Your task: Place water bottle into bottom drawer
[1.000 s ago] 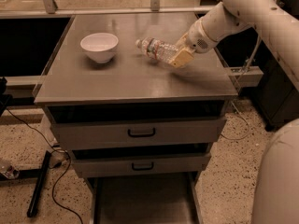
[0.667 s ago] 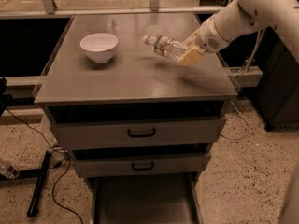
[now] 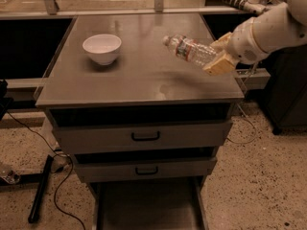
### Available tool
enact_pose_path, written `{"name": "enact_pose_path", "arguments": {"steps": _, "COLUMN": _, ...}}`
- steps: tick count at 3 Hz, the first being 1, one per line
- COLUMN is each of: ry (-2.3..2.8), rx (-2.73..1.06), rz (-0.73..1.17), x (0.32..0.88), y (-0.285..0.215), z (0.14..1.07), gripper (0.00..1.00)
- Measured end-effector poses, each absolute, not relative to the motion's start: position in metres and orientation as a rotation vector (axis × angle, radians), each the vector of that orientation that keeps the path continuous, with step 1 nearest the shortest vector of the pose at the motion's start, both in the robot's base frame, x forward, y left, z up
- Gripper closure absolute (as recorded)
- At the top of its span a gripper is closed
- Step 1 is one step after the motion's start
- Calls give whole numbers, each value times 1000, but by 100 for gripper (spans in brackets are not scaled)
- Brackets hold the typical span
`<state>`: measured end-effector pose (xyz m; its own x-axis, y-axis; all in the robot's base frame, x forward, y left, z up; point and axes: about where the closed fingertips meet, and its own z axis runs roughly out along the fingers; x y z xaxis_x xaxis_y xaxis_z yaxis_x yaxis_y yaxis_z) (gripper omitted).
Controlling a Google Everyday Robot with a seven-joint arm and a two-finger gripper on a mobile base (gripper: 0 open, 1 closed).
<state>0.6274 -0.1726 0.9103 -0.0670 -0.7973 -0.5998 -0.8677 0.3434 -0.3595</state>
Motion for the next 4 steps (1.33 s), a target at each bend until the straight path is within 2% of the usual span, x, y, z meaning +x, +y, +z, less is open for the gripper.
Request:
{"name": "enact_pose_path", "arguments": {"steps": 2, "ry": 1822, "rx": -1492, "rz": 71, "x": 547, "y": -194, "z": 898, "gripper": 100}}
{"name": "enact_pose_path", "arguments": {"steps": 3, "ry": 1840, "rx": -1473, "rz": 89, "x": 502, "y": -206, "z": 853, "gripper": 100}}
{"name": "enact_pose_path", "arguments": {"steps": 4, "ry": 1840, "rx": -1473, "rz": 89, "x": 502, "y": -206, "z": 853, "gripper": 100}}
